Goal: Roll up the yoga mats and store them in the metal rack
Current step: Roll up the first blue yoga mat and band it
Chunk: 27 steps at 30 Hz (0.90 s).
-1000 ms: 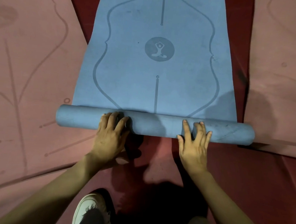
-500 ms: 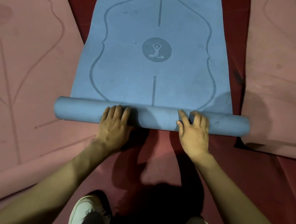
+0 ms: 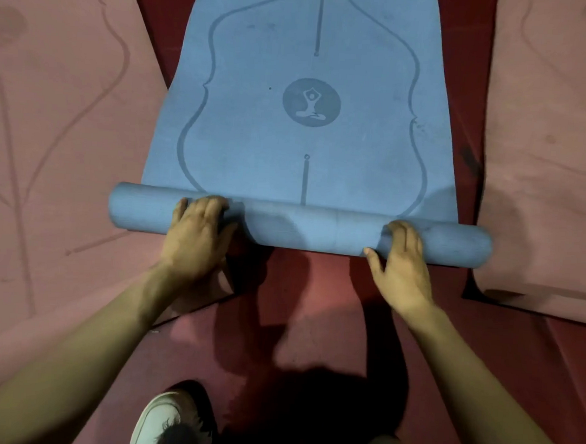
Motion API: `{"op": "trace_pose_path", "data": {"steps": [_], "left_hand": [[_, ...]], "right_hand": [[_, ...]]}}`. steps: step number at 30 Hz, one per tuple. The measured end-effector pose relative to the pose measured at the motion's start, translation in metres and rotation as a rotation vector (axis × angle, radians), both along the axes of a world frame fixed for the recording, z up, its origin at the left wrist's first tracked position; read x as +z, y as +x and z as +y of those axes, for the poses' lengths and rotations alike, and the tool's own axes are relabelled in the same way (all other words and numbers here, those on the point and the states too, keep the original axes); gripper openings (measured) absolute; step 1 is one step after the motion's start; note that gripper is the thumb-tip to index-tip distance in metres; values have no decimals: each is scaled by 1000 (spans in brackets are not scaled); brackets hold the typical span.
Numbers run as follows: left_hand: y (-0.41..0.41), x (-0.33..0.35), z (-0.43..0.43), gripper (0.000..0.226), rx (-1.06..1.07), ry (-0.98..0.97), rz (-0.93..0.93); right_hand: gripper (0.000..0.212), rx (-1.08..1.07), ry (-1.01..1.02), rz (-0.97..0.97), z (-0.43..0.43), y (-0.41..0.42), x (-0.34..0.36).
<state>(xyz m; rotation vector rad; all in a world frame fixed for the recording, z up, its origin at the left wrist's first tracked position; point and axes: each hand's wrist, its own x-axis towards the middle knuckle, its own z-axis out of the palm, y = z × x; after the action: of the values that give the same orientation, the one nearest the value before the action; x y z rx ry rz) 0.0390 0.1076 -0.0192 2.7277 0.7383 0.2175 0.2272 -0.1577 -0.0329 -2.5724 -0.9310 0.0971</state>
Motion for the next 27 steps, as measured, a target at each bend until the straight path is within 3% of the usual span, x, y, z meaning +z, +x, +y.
{"op": "trace_pose_path", "data": {"steps": [2, 5, 10, 17, 27], "left_hand": [[2, -1, 3, 34, 30, 62, 25], [2, -4, 0, 42, 44, 163, 85], [1, -14, -10, 54, 25, 270, 138], [0, -19, -6, 51, -5, 148, 71], [15, -11, 28, 62, -131, 39, -9]], "right_hand": [[42, -12, 20, 14, 2, 9, 5], [38, -84, -56, -142, 8, 12, 8], [53, -82, -149, -201, 17, 3, -2], [53, -5, -37, -38, 2, 4, -10], [66, 80, -106, -91, 6, 33, 0]]}}
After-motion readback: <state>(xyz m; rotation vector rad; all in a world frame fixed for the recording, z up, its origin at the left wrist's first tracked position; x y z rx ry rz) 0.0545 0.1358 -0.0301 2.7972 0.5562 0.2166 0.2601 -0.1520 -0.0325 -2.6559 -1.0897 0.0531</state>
